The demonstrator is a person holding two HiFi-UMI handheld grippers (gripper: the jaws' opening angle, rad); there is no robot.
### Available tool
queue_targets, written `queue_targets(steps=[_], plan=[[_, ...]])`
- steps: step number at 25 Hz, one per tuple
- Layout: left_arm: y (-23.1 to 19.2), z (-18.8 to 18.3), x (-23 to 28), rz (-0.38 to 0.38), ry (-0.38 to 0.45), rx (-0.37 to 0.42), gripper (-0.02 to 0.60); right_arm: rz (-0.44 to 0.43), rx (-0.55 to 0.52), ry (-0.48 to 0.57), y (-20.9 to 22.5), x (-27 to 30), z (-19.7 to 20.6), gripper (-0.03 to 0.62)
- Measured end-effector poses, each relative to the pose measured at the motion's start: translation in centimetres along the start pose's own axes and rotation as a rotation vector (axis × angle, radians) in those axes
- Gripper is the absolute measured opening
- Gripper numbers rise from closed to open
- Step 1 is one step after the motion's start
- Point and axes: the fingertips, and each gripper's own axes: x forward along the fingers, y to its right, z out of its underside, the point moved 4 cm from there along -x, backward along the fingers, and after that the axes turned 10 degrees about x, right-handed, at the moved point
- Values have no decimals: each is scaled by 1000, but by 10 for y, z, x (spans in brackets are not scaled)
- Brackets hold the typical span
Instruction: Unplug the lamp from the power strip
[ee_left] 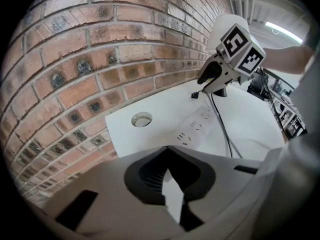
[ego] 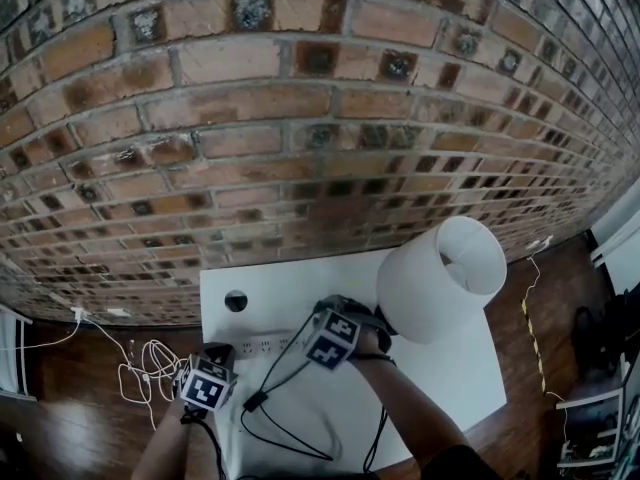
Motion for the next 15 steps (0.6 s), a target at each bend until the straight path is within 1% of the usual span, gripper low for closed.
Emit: queue_targets(steps=[2,4,8,9,10,12,14,15], plan=[[1,0,0,3,0,0,12,-37,10,-11,-2,-3,0,160],[0,0,-1,5,1,-2,12,-55,23,5,-2,-5,-4,160],[-1,0,0,8,7,-16,12,-113,86,40,-7,-8,-8,160],[-1,0,0,8,7,-19,12,-129,93,45,-10,-8,-9,123],[-1,1,0,7,5,-21,12,-138,93,49,-13,-8,-10,103],[0,1,0,7,0,-19,12,-134,79,56,-16,-7,-11,98],[-1,0,0,8,1,-25,12,-138,89,68,-18,-10,-13,48],[-1,0,0,9,4,-35,11,-159,125,78,-20,-12,-14,1]])
